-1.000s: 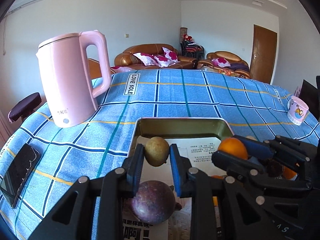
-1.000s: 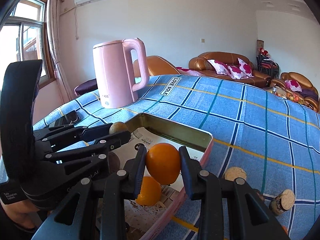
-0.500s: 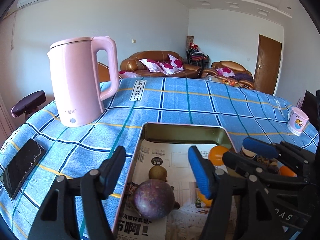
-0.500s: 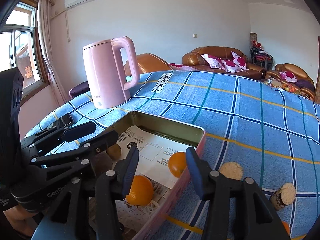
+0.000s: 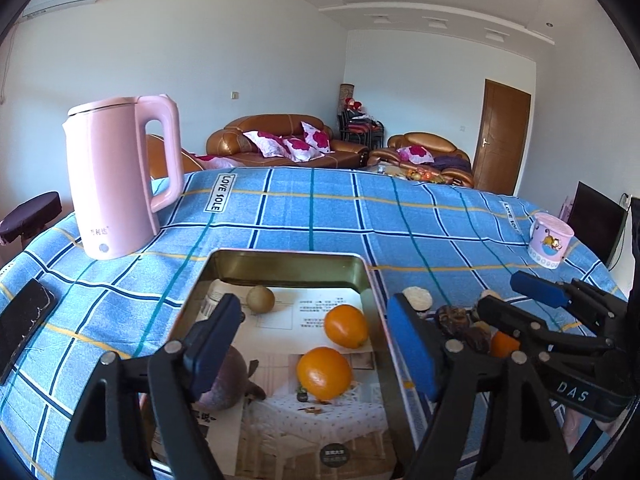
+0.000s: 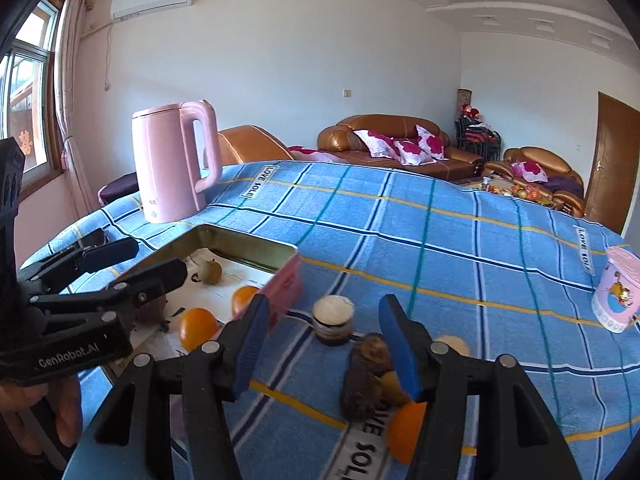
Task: Organize fruits
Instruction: 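Grasp an orange on the table with the right tool while the left tool moves toward the brown fruits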
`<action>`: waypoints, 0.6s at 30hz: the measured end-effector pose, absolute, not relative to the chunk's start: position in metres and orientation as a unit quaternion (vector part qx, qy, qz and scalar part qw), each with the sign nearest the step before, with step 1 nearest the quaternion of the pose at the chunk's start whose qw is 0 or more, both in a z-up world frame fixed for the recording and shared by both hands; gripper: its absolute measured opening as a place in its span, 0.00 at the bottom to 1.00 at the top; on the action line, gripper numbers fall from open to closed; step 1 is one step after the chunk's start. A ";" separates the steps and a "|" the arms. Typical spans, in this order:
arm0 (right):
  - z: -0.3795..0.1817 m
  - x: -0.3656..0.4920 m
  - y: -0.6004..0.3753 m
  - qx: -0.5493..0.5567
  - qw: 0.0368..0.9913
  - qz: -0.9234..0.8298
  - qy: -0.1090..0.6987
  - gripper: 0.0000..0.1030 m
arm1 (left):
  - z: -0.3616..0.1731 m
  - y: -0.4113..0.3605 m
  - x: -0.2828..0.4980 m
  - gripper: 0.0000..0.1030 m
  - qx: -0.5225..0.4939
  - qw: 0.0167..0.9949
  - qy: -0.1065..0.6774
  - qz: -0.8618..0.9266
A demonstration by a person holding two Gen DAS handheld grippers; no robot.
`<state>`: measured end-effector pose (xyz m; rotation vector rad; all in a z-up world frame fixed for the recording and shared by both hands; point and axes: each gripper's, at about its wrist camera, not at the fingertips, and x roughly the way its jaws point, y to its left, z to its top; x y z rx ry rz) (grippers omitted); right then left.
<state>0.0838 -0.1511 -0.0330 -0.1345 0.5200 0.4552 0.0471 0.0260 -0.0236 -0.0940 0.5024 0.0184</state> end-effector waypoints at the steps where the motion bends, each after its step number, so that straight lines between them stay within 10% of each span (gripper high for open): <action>1: -0.034 0.083 -0.160 -0.068 0.940 0.213 0.259 0.57 | -0.024 0.022 0.047 0.76 -0.046 0.967 0.250 0.004; 18: -0.066 0.092 -0.211 -0.025 0.913 0.197 0.356 0.57 | -0.031 -0.035 0.050 0.83 -0.017 0.961 0.272 -0.052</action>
